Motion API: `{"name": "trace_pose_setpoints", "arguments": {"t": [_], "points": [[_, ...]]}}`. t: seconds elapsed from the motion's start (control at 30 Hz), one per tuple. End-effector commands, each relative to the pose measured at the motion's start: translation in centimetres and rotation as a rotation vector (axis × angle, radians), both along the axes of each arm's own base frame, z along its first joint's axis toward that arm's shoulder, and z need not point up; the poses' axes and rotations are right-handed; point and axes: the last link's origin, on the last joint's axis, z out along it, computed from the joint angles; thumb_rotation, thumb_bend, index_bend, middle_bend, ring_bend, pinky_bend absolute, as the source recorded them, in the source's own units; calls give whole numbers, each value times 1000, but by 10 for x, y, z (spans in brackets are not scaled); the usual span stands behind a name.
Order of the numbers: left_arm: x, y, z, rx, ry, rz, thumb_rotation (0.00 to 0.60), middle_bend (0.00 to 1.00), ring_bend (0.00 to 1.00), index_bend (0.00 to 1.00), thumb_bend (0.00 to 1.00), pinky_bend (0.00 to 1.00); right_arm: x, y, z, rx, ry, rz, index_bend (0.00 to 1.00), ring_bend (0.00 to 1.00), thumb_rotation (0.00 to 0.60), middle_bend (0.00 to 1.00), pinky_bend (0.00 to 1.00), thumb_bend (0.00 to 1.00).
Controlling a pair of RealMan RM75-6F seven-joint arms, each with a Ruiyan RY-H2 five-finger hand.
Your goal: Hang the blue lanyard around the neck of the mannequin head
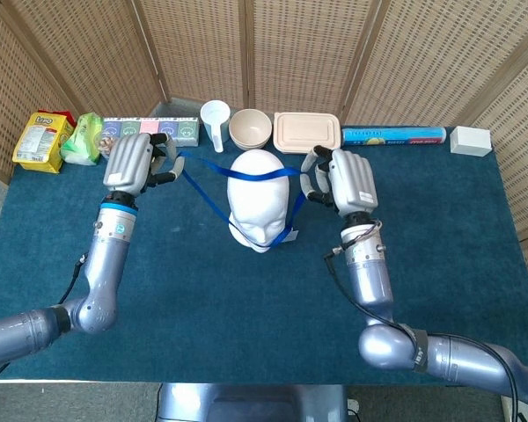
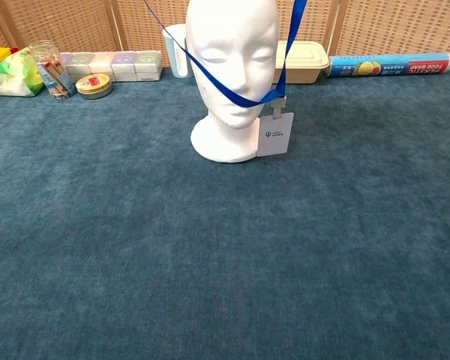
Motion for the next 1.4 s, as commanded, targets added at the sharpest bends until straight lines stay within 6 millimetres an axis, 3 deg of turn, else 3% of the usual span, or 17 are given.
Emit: {"name": "trace_pose_setpoints", "arguments": {"t": [0.03, 0.6, 1.4], "points": [[1, 5, -4, 0, -9, 9, 517, 1000, 1000, 643, 420, 1000, 0, -7, 1, -7, -8, 10, 639, 1000, 600, 896, 1000, 485], [10, 27, -27, -11, -50, 52, 518, 1000, 1000, 643, 415, 1000, -3, -40, -6, 12, -52, 3, 639, 1000, 600, 897, 1000, 476], [18, 42, -56, -1, -50, 85, 519, 1000, 1000, 643, 409, 1000, -9, -70, -14, 12, -18, -37, 639, 1000, 600, 847, 1000, 463]]}}
